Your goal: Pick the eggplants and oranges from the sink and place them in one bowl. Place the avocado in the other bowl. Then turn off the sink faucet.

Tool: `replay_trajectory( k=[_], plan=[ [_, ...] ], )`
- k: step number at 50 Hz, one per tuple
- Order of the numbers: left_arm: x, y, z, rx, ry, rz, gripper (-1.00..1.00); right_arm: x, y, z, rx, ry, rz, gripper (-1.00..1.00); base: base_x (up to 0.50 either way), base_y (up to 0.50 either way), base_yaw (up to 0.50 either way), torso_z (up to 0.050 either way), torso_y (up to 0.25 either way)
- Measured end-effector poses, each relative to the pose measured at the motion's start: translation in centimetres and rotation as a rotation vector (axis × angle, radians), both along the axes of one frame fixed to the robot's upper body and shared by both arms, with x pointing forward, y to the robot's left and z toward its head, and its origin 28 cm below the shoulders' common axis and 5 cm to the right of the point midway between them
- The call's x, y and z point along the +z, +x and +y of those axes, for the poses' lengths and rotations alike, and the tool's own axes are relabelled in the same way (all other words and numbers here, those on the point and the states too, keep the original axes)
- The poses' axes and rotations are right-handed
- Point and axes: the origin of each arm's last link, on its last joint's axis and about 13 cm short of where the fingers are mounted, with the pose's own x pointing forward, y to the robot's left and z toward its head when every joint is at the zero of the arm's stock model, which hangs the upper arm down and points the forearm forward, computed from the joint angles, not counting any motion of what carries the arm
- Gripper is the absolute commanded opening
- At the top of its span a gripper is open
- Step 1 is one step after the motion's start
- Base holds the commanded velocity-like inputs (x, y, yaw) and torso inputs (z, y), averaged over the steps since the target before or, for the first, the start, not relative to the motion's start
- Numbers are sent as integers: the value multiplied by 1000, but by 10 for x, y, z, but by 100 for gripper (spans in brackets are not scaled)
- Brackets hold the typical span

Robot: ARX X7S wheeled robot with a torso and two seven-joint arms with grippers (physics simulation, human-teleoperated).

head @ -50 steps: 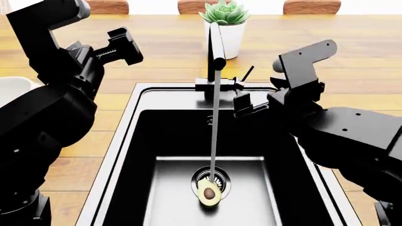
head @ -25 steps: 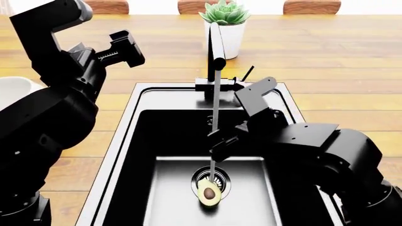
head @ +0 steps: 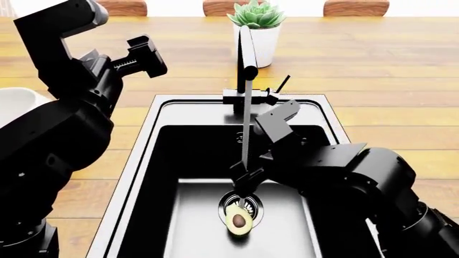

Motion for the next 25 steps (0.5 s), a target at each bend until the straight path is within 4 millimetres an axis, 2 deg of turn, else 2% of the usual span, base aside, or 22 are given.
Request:
replay_trajectory(
  k=[25],
  plan=[
    [0, 0, -1, -7, -2, 1, 100, -22, 5, 5, 11, -32, 162, 100, 0, 0, 0, 0, 0]
  ],
)
